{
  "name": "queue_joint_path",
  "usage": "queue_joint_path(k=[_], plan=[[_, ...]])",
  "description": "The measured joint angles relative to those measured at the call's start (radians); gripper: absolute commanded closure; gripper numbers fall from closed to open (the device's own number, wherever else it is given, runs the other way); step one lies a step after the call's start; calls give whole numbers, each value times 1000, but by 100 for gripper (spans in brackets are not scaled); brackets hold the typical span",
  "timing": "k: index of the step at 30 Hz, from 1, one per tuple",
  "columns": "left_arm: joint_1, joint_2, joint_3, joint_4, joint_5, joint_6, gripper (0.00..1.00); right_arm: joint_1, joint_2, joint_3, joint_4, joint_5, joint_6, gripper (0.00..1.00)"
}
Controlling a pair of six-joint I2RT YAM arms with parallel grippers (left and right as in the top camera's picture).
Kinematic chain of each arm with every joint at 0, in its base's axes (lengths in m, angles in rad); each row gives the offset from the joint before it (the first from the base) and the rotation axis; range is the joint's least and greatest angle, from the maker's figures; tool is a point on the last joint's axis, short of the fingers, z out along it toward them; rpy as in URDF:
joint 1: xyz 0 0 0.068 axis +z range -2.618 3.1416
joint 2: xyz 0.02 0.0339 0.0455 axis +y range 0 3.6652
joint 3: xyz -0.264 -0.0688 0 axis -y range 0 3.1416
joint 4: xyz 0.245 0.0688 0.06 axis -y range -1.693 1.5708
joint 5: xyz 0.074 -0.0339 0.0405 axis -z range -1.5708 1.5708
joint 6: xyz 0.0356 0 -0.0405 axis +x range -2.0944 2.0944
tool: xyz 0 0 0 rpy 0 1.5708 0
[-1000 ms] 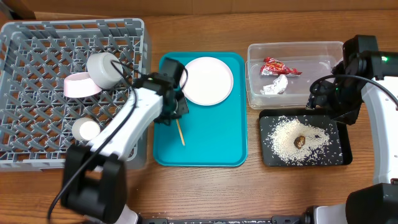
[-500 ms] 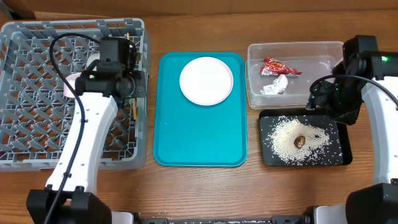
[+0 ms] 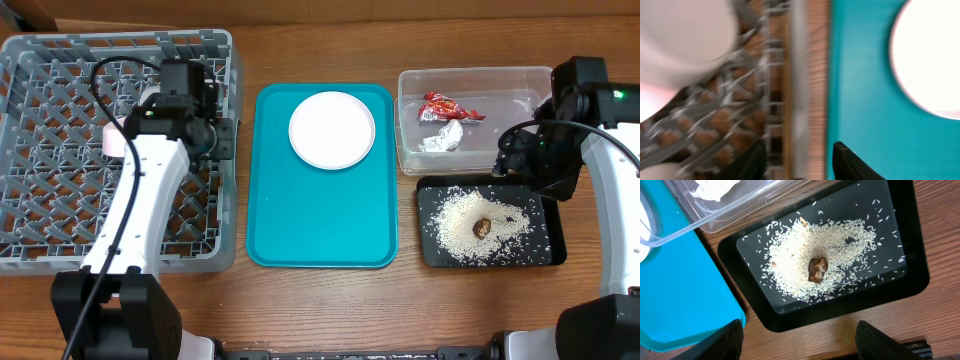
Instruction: Sort waste into correct bins and load items into the dishwasher
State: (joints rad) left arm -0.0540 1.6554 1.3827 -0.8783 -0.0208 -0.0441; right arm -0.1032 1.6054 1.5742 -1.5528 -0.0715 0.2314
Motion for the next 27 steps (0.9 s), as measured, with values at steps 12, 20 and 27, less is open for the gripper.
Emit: queue_joint_path(k=[12, 20, 27], plan=[[-375, 68, 31, 190, 65, 47, 32, 0, 0, 0, 0, 0, 0, 22], [-489, 297, 32, 280, 53, 51, 32, 0, 0, 0, 0, 0, 0, 22], [-493, 389, 32, 212, 46, 55, 66, 0, 0, 0, 0, 0, 0, 22]])
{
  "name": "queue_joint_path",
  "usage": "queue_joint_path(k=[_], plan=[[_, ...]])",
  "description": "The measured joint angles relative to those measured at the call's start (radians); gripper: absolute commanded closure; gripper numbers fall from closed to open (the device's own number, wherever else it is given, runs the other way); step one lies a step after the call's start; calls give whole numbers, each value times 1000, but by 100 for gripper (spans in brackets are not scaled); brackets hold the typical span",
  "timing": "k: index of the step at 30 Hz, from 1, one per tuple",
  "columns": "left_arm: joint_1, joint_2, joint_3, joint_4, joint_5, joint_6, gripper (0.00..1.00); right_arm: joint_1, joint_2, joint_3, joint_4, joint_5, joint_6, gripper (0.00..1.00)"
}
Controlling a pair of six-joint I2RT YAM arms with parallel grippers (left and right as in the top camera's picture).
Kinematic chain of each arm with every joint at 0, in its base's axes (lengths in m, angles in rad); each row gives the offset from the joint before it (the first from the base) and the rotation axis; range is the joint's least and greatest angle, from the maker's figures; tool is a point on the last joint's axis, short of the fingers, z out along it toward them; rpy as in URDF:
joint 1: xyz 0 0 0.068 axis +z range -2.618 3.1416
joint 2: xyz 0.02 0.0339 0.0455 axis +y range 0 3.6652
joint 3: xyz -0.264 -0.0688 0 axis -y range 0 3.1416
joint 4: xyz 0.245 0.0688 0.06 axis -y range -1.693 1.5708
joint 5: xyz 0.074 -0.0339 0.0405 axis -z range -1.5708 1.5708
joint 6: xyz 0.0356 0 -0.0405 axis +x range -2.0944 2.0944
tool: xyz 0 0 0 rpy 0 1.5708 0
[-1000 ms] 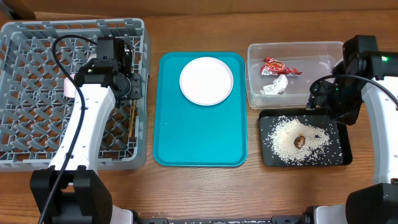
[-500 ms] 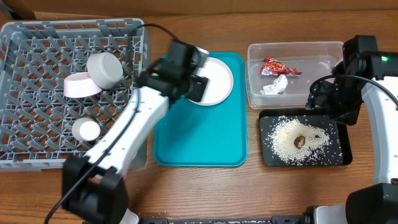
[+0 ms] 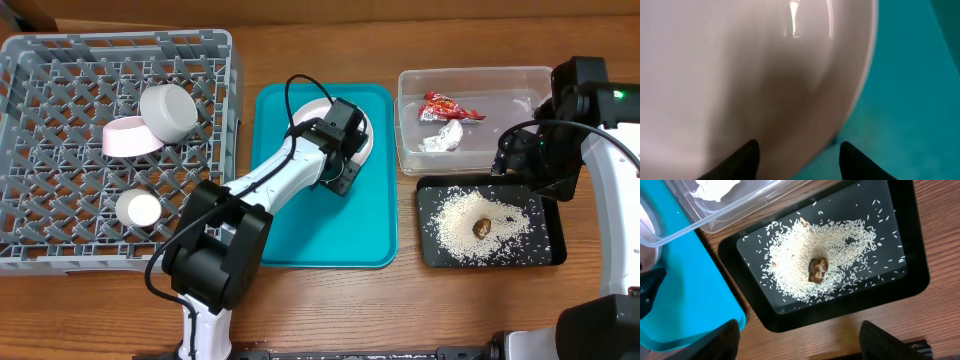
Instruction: Sort waste into correct bins and load items into the dishwasher
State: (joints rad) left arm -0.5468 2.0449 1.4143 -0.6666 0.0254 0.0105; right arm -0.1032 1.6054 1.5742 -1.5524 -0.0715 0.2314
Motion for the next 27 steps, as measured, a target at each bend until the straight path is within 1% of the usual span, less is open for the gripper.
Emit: queue_joint_path(k=[2, 7, 8, 13, 15, 19, 21, 24, 27], plan=[[0, 0, 0, -31, 0, -1, 80, 0, 0, 0, 0, 0, 0, 22], [-2, 0, 0, -57, 1, 5, 91, 0, 0, 0, 0, 0, 1, 22], [-2, 0, 0, -58, 2, 3, 96, 0, 0, 0, -1, 0, 0, 22], [-2, 0, 26, -84, 0, -8, 96, 0, 0, 0, -1, 0, 0, 22], [-2, 0, 57, -136, 0, -8, 96, 0, 0, 0, -1, 0, 0, 22], [-1, 0, 182, -270, 2, -27, 96, 0, 0, 0, -1, 0, 0, 22], [4, -2, 262, -314, 6, -42, 96, 0, 0, 0, -2, 0, 0, 22], [26, -44, 357, -333, 20, -64, 96, 0, 0, 0, -4, 0, 0, 22], [72, -121, 399, -343, 54, -72, 96, 0, 0, 0, -4, 0, 0, 22]])
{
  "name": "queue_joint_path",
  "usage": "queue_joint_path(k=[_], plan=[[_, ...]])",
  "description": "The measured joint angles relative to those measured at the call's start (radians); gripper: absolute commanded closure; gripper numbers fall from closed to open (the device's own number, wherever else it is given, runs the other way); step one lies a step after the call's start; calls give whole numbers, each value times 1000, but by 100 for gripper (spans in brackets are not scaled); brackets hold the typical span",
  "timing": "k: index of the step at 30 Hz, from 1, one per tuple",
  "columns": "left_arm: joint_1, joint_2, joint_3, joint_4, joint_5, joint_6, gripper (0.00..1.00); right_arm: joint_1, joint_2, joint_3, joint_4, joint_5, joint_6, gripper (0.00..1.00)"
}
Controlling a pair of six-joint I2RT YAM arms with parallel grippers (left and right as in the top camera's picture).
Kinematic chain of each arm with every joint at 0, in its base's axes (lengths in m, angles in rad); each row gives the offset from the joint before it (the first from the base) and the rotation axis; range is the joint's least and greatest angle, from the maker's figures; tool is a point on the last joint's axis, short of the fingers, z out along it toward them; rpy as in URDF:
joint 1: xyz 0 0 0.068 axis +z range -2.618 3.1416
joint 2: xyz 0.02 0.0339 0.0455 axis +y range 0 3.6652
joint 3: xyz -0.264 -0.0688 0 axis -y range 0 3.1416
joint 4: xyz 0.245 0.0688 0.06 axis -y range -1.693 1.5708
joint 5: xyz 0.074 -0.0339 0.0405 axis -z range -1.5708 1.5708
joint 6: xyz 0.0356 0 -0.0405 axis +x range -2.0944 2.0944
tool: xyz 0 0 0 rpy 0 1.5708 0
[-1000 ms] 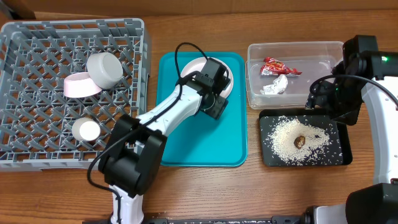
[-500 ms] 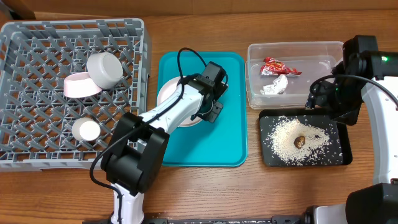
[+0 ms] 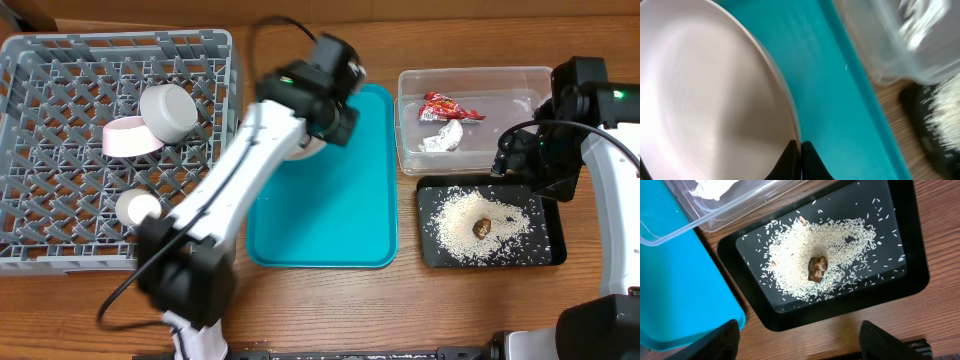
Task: Sort waste into correct bins and load items into the dishwasher
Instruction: 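Stand the white plate upright in the dish rack with the left gripper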
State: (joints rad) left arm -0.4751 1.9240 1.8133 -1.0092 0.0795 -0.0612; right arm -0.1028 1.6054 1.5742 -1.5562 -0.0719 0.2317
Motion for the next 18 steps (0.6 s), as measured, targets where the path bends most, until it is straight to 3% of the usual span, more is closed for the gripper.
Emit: queue_joint_path(k=[7, 13, 18], plan=[[234, -152, 29, -23, 215, -8, 96, 0, 0, 0, 0, 0, 0, 22], [474, -121, 30, -62, 502, -1, 96, 0, 0, 0, 0, 1, 0, 22], [589, -48, 30, -91, 679, 32, 96, 0, 0, 0, 0, 0, 0, 22]])
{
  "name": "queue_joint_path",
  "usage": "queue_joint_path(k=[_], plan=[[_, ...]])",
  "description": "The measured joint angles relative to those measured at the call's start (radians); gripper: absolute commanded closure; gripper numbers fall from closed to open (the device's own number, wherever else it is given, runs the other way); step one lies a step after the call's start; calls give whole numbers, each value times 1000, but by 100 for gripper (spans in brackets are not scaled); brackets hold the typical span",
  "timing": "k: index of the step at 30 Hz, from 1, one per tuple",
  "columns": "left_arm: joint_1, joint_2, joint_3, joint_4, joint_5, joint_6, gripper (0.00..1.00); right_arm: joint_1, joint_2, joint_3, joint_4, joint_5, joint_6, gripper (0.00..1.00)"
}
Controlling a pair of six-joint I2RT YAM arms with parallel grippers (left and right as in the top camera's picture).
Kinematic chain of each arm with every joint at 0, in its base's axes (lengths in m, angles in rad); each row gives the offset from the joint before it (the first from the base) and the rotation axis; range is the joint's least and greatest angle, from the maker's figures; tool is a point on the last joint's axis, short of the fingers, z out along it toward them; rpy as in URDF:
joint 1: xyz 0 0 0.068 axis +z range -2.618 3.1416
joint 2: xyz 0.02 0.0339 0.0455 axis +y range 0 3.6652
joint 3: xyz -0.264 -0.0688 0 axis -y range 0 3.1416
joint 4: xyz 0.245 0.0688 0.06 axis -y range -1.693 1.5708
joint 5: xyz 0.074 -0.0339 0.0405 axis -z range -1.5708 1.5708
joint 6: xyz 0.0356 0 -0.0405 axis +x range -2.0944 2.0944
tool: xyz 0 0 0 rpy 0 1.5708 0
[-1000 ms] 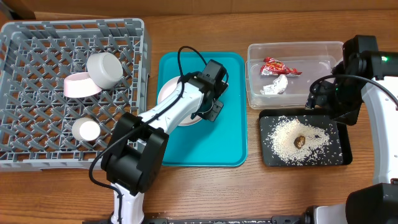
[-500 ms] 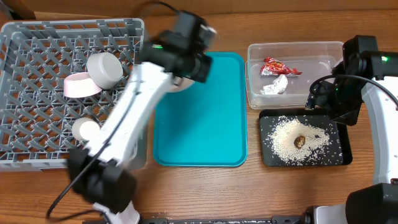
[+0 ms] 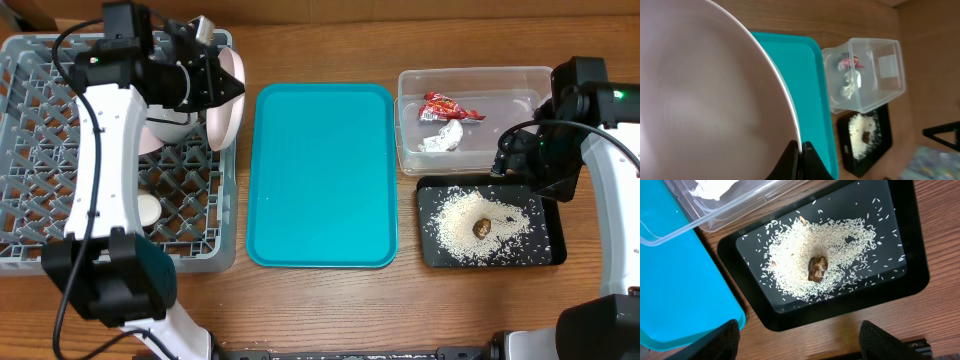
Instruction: Sort waste into correct bins and load items into the dishwasher
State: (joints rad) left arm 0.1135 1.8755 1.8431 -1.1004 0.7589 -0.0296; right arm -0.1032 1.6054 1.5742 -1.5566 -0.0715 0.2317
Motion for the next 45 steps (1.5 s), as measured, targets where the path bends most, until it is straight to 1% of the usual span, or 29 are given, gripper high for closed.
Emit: queue_joint_path(k=[2, 3, 4, 5, 6, 7, 8, 9, 13, 14, 17, 19, 22, 23, 27, 31, 36, 38, 40, 45], plan=[[28, 40, 0, -10, 57, 13, 95, 0, 0, 0, -1, 0, -1, 22], [40, 58, 0, -14, 76, 16, 80, 0, 0, 0, 0, 0, 0, 22], [52, 75, 0, -19, 89, 22, 59, 0, 0, 0, 0, 0, 0, 22], [63, 89, 0, -23, 100, 30, 41, 0, 0, 0, 1, 0, 0, 22], [78, 104, 0, -30, 112, 33, 28, 0, 0, 0, 0, 0, 0, 22], [89, 111, 0, -34, 120, 33, 19, 0, 0, 0, 0, 0, 0, 22], [101, 116, 0, -38, 126, 33, 7, 0, 0, 0, 1, 0, 0, 22], [116, 117, 0, -41, 132, 33, 0, 0, 0, 0, 1, 0, 0, 22], [166, 116, 0, -64, 143, 33, 0, 0, 0, 0, 11, -3, 0, 21], [175, 116, 0, -69, 137, 33, 0, 0, 0, 0, 21, -11, 0, 20], [181, 93, 0, -88, 76, 33, 0, 0, 0, 0, 71, -58, -14, 16], [167, 49, 0, -101, -10, 33, 0, 0, 0, 0, 151, -120, -41, 14], [126, -28, 0, -135, -184, -6, 0, 6, 0, 0, 268, -187, -77, 8], [104, -57, 0, -156, -257, -32, 0, 12, 0, 0, 305, -200, -89, 6], [24, -119, 5, -265, -512, -126, 0, 65, 0, 0, 434, -229, -149, 2], [-16, -117, 0, -374, -636, -167, 0, 119, 0, 0, 398, -215, -178, 0], [-37, -117, -34, -487, -699, -193, 0, 123, 0, 0, 299, -145, -165, 0], [-49, -126, -69, -475, -712, -201, 0, 122, -2, -1, 285, -126, -159, 0], [-63, -157, -131, -429, -719, -205, 0, 123, -19, -19, 293, -114, -155, 0], [-93, -378, -362, -248, -716, -208, 0, 123, -182, -155, 401, -100, -153, 0]])
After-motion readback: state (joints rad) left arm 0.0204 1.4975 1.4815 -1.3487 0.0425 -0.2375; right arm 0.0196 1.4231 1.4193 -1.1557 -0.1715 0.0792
